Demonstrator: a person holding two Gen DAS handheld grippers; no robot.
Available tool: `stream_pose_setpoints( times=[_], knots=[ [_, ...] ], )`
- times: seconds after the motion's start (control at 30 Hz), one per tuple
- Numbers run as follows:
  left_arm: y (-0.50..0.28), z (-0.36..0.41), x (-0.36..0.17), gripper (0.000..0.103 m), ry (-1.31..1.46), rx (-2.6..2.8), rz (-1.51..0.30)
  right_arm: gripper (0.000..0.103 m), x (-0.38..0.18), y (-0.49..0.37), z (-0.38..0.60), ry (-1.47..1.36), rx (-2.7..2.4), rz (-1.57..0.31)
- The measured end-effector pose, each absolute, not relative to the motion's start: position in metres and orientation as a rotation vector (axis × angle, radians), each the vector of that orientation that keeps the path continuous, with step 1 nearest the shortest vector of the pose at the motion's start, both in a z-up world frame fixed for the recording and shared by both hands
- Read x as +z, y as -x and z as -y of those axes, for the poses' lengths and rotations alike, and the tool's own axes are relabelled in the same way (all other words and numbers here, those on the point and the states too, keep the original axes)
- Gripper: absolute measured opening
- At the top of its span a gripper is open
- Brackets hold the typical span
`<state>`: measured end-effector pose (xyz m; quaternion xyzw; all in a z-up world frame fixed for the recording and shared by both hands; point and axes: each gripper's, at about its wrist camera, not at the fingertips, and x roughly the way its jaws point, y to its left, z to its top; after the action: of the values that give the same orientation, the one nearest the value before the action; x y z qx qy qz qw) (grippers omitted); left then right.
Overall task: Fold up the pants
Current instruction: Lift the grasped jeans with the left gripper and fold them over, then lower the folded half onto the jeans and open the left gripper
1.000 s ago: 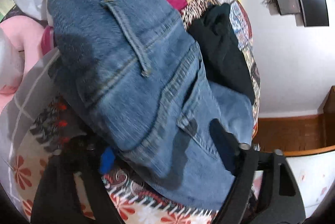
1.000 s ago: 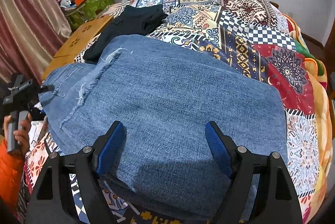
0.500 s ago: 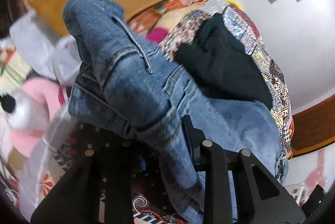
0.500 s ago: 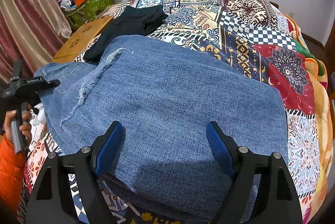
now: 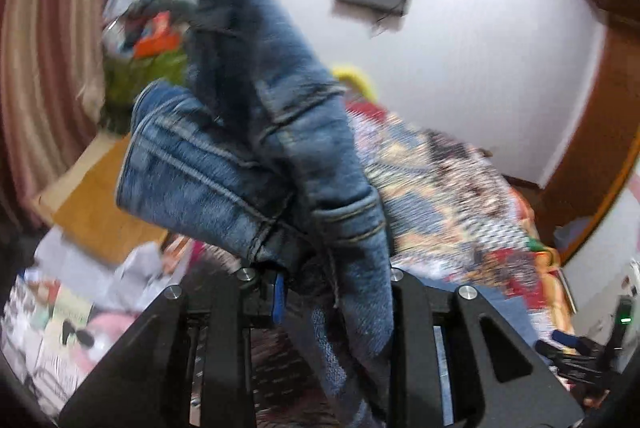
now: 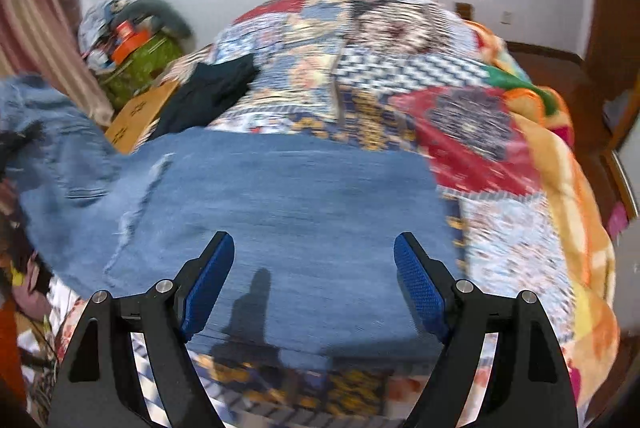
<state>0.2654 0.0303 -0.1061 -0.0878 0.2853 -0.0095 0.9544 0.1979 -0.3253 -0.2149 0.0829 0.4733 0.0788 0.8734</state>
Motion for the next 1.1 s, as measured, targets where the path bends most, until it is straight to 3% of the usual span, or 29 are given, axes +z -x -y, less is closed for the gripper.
stream_pose_setpoints(
  times=[0.2,0.37,0.5,0.8,0.93,1.1],
  knots=[
    [-0.263,0.039,-0.068,0.025,0.121,-0.187,-0.519,0.081,-0.254,-0.198,0.351,-0.184,0.115,-1.100],
    [-0.276,0.109,-0.065,0.024,0.071,-0.315,-0.539,0.082,-0.257,-0.197,0.351,-0.175,0.140,-1.073],
    [-0.289,0.168,-0.088,0.024,0.045,-0.450,-0.630,0.082,-0.259,-0.198,0.357,-0.208,0.168,-1.075],
    [-0.287,0.253,-0.209,0.028,-0.140,-0.609,-0.999,0.080,-0.250,-0.179,0.372,-0.251,0.177,-1.051],
    [-0.275,0.267,-0.214,0.031,-0.282,-0.602,-1.001,0.080,-0.248,-0.167,0.387,-0.296,0.164,-1.065],
    [-0.270,0.273,-0.215,0.046,-0.304,-0.658,-1.071,0.080,-0.247,-0.155,0.395,-0.320,0.148,-1.070]
  ],
)
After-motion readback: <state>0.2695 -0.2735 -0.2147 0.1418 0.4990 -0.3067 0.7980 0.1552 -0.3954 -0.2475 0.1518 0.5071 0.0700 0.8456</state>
